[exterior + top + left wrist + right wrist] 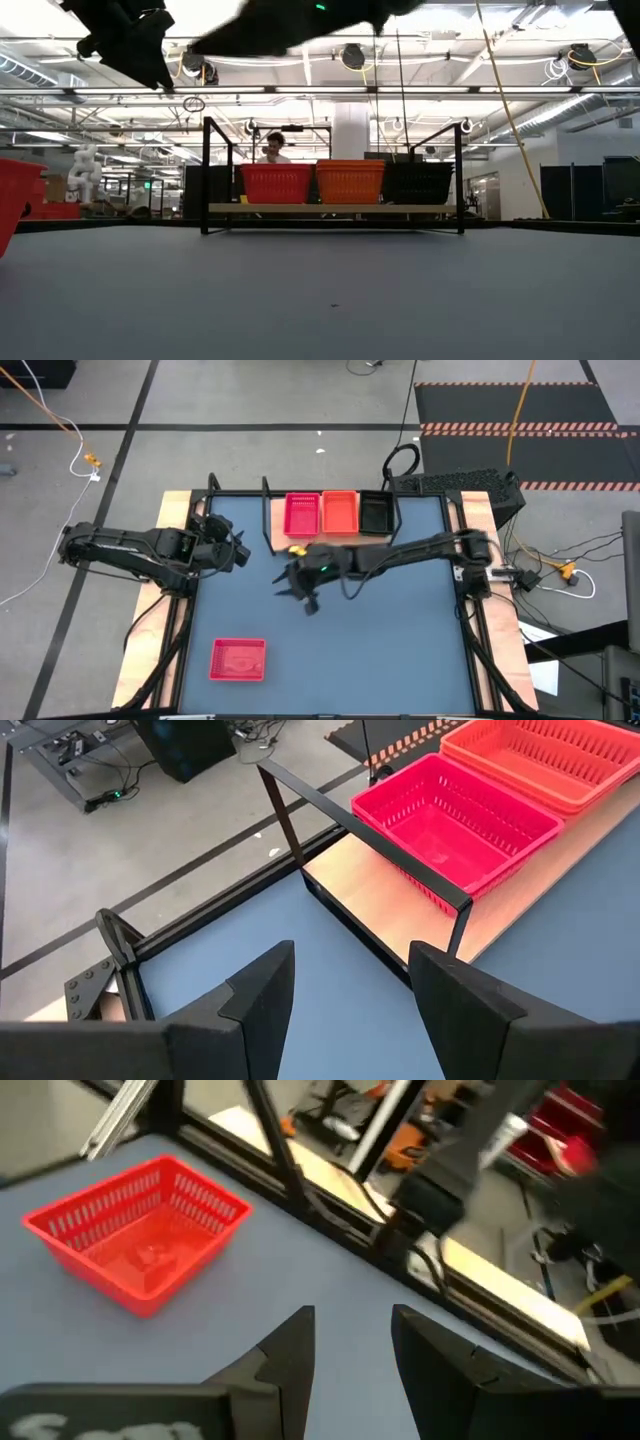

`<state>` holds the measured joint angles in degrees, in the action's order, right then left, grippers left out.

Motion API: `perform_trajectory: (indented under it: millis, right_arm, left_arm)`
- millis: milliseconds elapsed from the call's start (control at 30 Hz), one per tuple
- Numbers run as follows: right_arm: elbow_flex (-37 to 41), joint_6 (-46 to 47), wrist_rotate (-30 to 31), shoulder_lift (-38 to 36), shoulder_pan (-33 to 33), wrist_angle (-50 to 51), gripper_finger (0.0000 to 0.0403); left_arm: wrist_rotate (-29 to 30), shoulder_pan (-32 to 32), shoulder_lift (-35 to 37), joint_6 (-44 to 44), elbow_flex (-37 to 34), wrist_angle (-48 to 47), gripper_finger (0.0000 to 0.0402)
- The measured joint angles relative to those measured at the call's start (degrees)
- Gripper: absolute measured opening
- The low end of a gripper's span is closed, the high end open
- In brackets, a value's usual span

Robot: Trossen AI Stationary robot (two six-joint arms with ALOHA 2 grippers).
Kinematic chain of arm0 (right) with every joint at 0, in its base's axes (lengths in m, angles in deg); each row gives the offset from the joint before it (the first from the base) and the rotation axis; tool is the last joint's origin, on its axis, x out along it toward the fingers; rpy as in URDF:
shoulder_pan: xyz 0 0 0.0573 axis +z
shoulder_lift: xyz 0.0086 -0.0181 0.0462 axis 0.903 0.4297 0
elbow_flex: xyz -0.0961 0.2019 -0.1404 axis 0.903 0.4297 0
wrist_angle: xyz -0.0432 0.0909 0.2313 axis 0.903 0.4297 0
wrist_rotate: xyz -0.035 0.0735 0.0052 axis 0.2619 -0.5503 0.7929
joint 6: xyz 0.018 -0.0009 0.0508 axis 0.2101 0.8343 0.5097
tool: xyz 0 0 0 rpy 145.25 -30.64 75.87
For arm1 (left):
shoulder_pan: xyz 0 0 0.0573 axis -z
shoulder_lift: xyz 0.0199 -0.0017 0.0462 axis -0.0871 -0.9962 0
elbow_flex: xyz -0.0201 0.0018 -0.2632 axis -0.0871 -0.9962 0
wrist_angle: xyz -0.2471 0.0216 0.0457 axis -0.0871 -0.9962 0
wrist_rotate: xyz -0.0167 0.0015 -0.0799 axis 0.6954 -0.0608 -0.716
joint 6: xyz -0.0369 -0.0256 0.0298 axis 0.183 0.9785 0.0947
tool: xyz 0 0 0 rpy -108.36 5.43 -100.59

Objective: Stack baskets on shelf by color
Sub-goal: Stack the red bin on the red bin on the shelf

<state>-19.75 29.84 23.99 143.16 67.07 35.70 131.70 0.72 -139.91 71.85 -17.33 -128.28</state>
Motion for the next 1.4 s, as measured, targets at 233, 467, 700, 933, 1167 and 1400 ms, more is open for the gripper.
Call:
perform_trajectory:
  millis: [233, 467, 700, 933, 1167, 1400]
  right_arm:
    - [-20.63, -7.08, 0.04, 16.75, 4.28, 12.75, 0.0128]
    - [-29.72, -15.14, -0.09, 26.33, 7.9, 19.67, 0.0128]
    - [-30.37, -17.98, -2.92, 25.29, 7.85, 17.85, 0.0128]
    - [-30.32, -16.67, -3.09, 25.42, 9.67, 22.52, 0.0128]
    - [-29.46, -18.92, -5.86, 25.5, 13.0, 24.35, 0.0128]
    - [-23.8, -27.26, -6.0, 25.5, 15.66, 12.09, 0.0128]
  left_arm:
    - [-3.96, 0.53, 0.0, -0.17, 0.0, -0.19, 0.02]
    - [-4.41, 1.79, 0.0, -0.97, 0.0, -0.26, 0.02]
    - [-4.41, 1.91, 0.0, -0.37, 0.0, -0.47, 0.02]
    - [-4.05, 2.03, 0.0, 2.17, 0.0, -0.18, 0.02]
    - [-4.24, 5.24, -2.67, 12.98, -1.6, 0.5, 0.02]
    - [-6.21, 10.22, -7.58, 17.12, -2.54, 7.05, 0.02]
